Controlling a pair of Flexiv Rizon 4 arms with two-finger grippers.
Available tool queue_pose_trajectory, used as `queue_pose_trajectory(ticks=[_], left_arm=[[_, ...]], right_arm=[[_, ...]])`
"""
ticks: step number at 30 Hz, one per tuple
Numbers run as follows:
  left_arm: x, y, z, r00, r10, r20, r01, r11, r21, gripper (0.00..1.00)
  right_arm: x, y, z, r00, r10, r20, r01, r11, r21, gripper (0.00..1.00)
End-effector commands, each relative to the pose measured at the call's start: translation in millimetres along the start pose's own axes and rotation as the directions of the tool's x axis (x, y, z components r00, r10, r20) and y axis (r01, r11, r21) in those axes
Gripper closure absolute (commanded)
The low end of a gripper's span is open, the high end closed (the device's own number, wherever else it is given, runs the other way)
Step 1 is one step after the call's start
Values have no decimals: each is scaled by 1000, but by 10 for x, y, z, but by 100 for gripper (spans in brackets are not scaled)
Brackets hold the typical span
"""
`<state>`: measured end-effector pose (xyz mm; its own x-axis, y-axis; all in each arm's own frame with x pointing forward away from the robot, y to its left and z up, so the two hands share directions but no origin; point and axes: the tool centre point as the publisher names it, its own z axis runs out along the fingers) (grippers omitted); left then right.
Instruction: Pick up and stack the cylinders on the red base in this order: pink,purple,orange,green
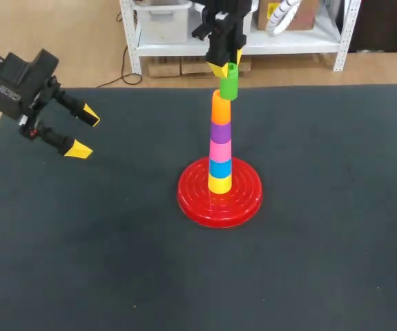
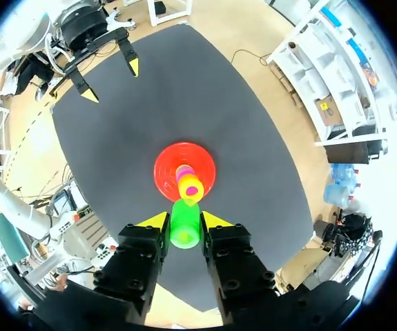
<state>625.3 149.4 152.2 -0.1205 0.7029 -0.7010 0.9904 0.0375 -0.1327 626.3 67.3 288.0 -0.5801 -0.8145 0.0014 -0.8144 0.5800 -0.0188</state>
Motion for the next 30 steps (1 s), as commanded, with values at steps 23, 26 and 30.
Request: queue_pose_trajectory(ticks=[23, 26, 30], left_arm=[[8, -4, 6, 1000, 2, 2, -2, 1000, -2, 0], [8, -4, 6, 1000, 2, 2, -2, 1000, -2, 0], [8, -4, 6, 1000, 2, 2, -2, 1000, -2, 0]], right_arm=[[-214, -136, 104, 999, 35, -42, -36, 999, -12, 100], [-219, -133, 121, 998, 38, -46, -39, 999, -20, 100], [-209, -111, 162, 998, 43, -54, -45, 998, -48, 100]])
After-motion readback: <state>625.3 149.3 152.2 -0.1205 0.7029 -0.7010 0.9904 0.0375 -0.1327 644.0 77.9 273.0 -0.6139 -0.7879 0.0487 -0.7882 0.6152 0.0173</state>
